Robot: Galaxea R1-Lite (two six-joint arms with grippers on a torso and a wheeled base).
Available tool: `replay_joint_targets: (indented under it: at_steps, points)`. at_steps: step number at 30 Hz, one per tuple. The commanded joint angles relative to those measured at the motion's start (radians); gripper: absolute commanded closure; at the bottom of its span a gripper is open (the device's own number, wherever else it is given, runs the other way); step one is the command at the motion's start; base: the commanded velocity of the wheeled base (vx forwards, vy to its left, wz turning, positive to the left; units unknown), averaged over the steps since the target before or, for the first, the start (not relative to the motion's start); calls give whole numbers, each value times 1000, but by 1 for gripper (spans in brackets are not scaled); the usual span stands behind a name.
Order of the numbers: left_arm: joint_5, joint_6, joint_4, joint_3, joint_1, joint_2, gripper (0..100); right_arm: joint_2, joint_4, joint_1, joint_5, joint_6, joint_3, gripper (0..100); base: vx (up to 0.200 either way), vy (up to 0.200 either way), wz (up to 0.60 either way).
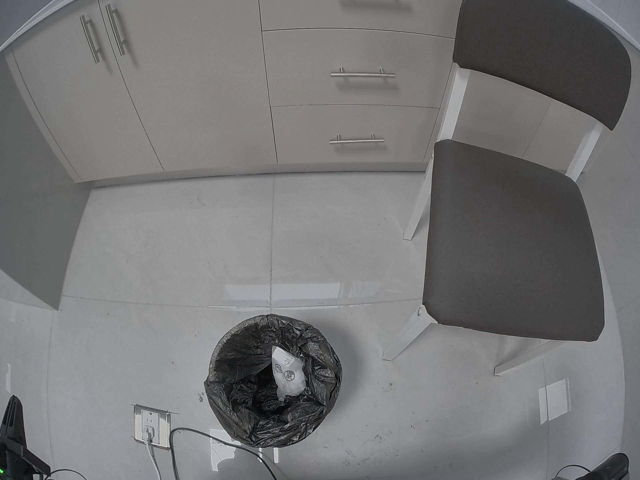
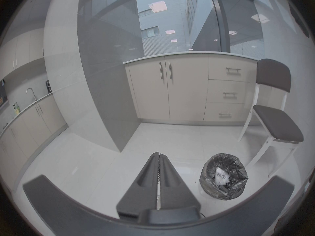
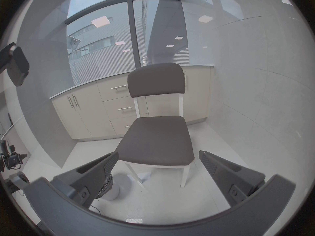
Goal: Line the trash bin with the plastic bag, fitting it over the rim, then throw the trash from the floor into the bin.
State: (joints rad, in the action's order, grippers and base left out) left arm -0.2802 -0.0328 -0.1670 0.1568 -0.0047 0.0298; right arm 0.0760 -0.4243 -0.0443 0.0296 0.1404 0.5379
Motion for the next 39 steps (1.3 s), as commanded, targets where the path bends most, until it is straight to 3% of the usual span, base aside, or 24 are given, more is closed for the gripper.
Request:
replay_joint_targets:
  at_steps: [1,3,7,10,16,20,23,26,39]
  points:
    - [62,10,116,-111,6,-30,100,-61,159,43,-27,-21,-162,0,0,0,0]
    - [136,53,124,-118,8,-30,100,-76,375,46,-45,-151,-365,0,0,0,0]
    - [188,45,123,-118,6,-30,100,-76,562,46,-62,-205,-536,0,0,0,0]
    - [205,19,124,-123,8,-30,100,-76,473,46,-97,-213,-532,0,0,0,0]
    - [273,33,135,-151,8,-30,100,-76,476,46,-158,-125,-532,0,0,0,0]
    - [274,31,159,-157,6,-28,100,-76,479,46,-134,-127,-536,0,0,0,0]
    - [276,31,161,-157,6,-28,100,-76,467,46,-73,-163,-535,0,0,0,0]
    - [274,30,162,-157,6,-28,100,-76,440,46,-42,-143,-536,0,0,0,0]
    - [279,42,162,-157,5,-27,100,-76,423,46,-42,-148,-536,0,0,0,0]
